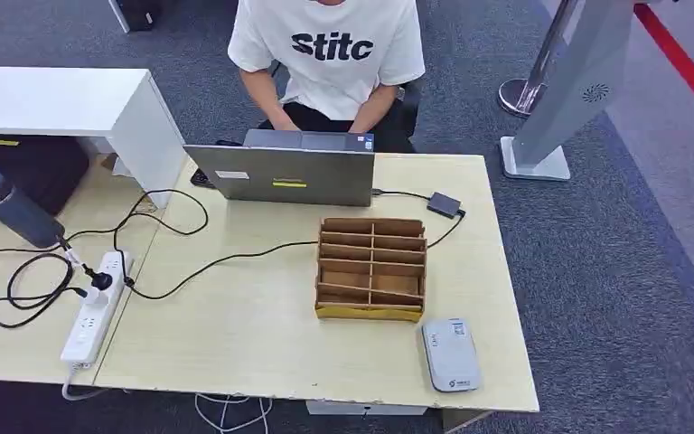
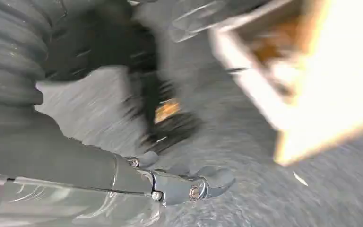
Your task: Pass the card to the sensor for recognition and then transmit it.
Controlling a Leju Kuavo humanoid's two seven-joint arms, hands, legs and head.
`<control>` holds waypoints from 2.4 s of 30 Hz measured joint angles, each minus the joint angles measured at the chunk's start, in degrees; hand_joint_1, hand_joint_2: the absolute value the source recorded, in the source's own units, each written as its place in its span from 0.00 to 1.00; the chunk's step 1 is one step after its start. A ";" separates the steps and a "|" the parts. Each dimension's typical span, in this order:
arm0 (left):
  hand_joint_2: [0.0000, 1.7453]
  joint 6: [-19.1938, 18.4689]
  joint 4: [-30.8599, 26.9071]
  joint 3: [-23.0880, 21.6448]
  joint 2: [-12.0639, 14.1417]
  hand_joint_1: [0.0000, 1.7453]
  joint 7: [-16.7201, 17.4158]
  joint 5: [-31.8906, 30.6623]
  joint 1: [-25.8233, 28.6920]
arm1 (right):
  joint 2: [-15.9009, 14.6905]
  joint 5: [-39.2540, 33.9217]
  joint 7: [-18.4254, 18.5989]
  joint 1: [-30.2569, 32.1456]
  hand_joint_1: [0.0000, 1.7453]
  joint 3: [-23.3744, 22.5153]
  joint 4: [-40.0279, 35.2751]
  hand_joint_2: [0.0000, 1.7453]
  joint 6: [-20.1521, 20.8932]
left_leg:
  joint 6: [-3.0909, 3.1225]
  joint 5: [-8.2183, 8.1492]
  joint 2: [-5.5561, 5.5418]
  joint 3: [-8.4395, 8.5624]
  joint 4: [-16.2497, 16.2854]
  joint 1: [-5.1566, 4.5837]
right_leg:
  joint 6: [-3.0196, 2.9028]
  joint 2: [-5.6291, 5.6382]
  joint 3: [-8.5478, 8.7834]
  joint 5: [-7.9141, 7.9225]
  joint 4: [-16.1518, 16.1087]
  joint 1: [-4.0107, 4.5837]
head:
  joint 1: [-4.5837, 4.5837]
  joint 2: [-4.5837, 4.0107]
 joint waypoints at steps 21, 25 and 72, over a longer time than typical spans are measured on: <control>1.00 -3.89 0.74 5.40 -0.57 0.00 -1.59 3.85 -0.35 | -3.52 -10.86 -25.71 -15.07 0.00 -18.71 -9.48 1.00 25.70 | 0.03 0.11 0.29 0.06 0.02 -0.05 | -0.04 0.22 0.05 0.17 0.05 -0.06 | 0.02 0.00; 1.00 -3.41 0.85 6.78 -1.31 0.00 -2.62 4.26 -0.33 | 2.21 -9.79 -26.58 -13.69 0.00 -11.72 -29.16 1.00 20.01 | 0.01 0.09 0.37 0.11 0.02 -0.05 | -0.05 0.32 -0.03 0.16 0.05 -0.06 | 0.02 -0.02; 1.00 -4.46 1.29 5.64 -1.73 0.00 -1.84 -9.38 -1.71 | 9.81 73.11 -7.63 -40.53 1.00 63.22 -32.98 1.00 -34.84 | -0.25 0.42 0.38 -0.01 0.00 0.03 | -0.27 0.37 -0.20 0.40 0.18 0.01 | 0.00 0.00</control>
